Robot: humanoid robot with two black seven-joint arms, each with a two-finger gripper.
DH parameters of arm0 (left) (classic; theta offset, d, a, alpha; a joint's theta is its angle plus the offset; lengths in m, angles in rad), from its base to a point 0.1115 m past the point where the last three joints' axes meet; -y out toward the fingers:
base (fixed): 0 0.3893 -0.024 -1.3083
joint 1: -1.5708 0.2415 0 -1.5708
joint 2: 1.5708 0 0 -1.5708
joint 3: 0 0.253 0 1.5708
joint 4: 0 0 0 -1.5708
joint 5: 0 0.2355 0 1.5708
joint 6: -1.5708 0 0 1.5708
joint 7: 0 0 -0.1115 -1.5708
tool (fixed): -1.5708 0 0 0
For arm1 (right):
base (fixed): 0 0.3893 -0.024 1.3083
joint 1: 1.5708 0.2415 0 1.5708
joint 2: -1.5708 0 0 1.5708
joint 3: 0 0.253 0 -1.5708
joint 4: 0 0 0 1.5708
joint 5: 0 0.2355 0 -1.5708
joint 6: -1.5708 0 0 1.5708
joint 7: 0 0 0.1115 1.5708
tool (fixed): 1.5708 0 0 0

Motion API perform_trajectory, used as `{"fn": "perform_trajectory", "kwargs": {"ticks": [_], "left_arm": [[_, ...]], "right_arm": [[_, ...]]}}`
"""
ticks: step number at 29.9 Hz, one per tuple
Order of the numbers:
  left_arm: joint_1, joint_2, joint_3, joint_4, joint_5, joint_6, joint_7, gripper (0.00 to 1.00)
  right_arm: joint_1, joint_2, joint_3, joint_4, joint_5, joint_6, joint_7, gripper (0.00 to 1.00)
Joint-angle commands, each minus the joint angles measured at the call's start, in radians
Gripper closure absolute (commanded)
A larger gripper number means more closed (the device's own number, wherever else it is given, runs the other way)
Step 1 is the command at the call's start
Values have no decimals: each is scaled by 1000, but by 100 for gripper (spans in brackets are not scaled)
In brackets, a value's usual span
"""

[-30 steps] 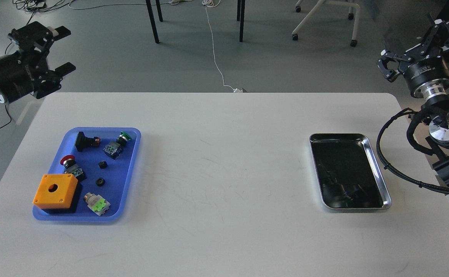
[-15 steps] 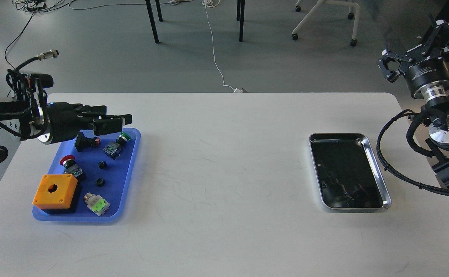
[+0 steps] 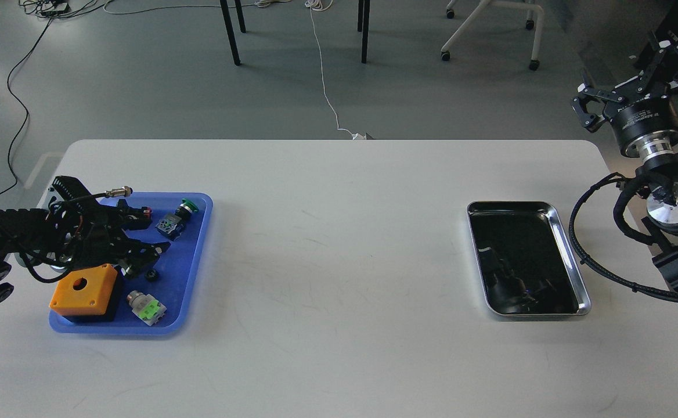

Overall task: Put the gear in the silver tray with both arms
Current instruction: 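Reach the left gripper down into the blue tray toward a black gear, then close the left gripper on the small black gear and lift it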

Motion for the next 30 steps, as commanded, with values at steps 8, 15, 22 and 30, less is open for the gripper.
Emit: {"fn": "perform_trajectory", "kwargs": {"ticks": [8, 15, 22, 30], "left_arm": [[12, -47, 13, 82, -4, 19, -2, 47], [13, -46, 14, 105, -2, 19, -3, 50], [12, -50, 39, 110, -4, 19, -3, 59], [12, -59, 39, 111, -4, 19, -3, 59]], "right_arm": [[0, 9, 14, 0, 0, 0, 0, 1], [0, 9, 12, -2, 0, 0, 0, 1], [0, 7, 12, 0, 0, 0, 0, 1], [0, 9, 12, -2, 0, 0, 0, 1]]}}
